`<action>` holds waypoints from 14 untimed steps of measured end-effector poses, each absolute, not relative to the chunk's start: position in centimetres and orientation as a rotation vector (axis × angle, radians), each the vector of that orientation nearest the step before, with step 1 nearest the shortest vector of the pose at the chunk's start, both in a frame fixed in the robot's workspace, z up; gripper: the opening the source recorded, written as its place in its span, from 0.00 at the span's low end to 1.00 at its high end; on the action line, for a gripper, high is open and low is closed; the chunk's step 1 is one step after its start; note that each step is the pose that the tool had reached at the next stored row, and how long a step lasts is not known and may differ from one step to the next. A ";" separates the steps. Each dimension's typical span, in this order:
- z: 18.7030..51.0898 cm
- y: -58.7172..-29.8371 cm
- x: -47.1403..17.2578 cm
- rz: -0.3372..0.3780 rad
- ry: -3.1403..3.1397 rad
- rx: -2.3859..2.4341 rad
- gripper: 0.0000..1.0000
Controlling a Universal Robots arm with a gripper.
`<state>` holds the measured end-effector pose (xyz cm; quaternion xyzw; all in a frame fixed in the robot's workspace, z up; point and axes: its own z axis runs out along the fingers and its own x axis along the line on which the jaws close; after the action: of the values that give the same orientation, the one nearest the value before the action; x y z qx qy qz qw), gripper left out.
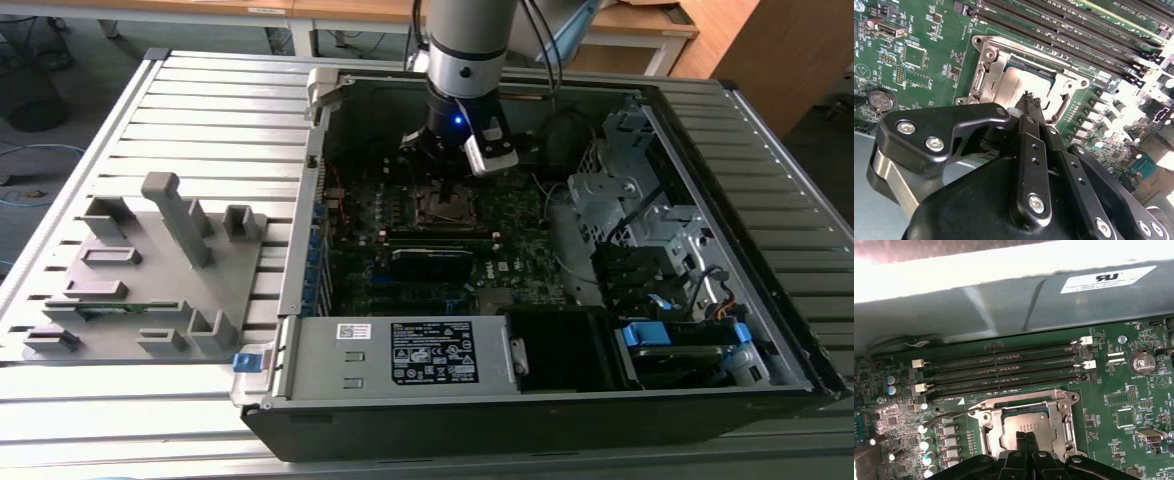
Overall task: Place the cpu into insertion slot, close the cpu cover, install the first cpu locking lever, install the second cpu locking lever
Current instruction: 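Close the cpu cover, then install the first cpu locking lever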
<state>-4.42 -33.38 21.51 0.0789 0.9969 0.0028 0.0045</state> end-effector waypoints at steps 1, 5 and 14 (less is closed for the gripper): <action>21.5 -33.4 -4.3 0.009 3.123 0.247 0.11; 21.5 -33.5 -4.2 0.009 3.123 0.247 0.11; 21.6 -33.7 -4.2 0.009 3.123 0.247 0.11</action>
<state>-4.20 -33.65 21.63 0.0789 0.9969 0.0029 0.0045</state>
